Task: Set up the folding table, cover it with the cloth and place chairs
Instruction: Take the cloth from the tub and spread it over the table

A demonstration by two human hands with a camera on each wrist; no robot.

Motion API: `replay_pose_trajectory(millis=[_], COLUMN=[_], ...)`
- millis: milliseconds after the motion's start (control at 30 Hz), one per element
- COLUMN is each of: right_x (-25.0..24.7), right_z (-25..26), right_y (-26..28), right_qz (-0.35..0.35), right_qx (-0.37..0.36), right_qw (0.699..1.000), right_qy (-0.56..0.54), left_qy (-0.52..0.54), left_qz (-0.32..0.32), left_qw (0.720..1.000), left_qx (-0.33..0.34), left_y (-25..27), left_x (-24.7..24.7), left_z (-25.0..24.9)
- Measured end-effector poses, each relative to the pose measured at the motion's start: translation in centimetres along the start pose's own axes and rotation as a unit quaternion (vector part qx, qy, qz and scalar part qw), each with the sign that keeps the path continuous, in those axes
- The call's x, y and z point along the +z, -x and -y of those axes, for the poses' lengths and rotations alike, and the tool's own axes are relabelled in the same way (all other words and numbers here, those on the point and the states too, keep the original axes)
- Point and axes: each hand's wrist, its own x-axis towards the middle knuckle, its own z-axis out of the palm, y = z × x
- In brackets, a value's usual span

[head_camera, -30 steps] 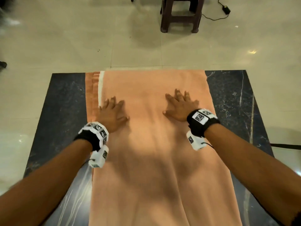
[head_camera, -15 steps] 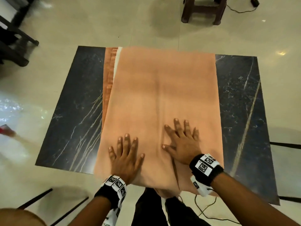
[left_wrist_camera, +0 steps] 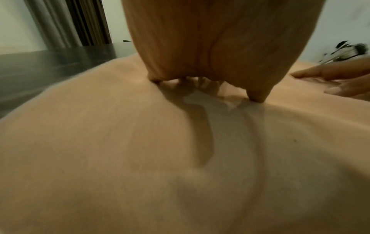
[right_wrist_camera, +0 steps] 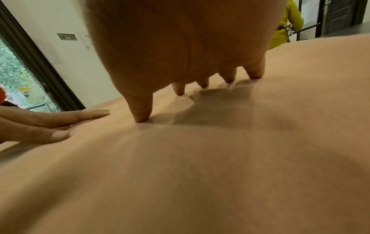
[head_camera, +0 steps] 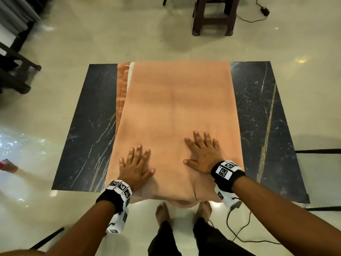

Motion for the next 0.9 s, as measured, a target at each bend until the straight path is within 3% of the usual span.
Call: replay_pose_trajectory(millis=[67, 133, 200, 300, 433, 600, 733, 900], right_x=[-0.2, -0.3, -0.2, 0.1, 1.0, 1.7, 1.6, 1.0], right_z=[1.0, 2.3, 4.0, 6.3, 8.7, 9.7, 9.5, 10.0], right_y=[0.0, -0.1, -0.2, -0.4, -0.8, -1.0, -0.8, -0.3], right_qz=[0.009, 0.014, 0.011, 0.010, 0.007, -0.003, 0.000, 0.008], right_qx=[0.019, 0.044, 0.070, 0.104, 0.137, 0.166, 0.166, 0.172], right_qw=[1.000, 0.999, 0.997, 0.993, 0.989, 0.985, 0.986, 0.985], right_qy=[-0.015, -0.029, -0.041, -0.052, -0.049, -0.036, -0.033, -0.031], left_qy=[-0.001, 0.012, 0.044, 0.071, 0.147, 0.174, 0.184, 0.182], left_qz=[-0.007, -0.061, -0.114, -0.113, -0.108, -0.121, -0.059, 0.022], left_qw=[1.000, 0.998, 0.992, 0.983, 0.971, 0.967, 0.972, 0.983], left_qx=[0.019, 0.024, -0.032, -0.125, -0.156, -0.139, -0.135, -0.026], left_y=[0.3, 1.0, 1.8, 2.8, 3.1, 3.3, 4.4, 5.8], left_x=[-1.1, -2.0, -2.4, -2.3, -2.1, -2.8, -2.6, -3.3], left_z=[0.8, 1.9, 3.6, 5.5, 7.2, 7.8, 7.2, 6.8])
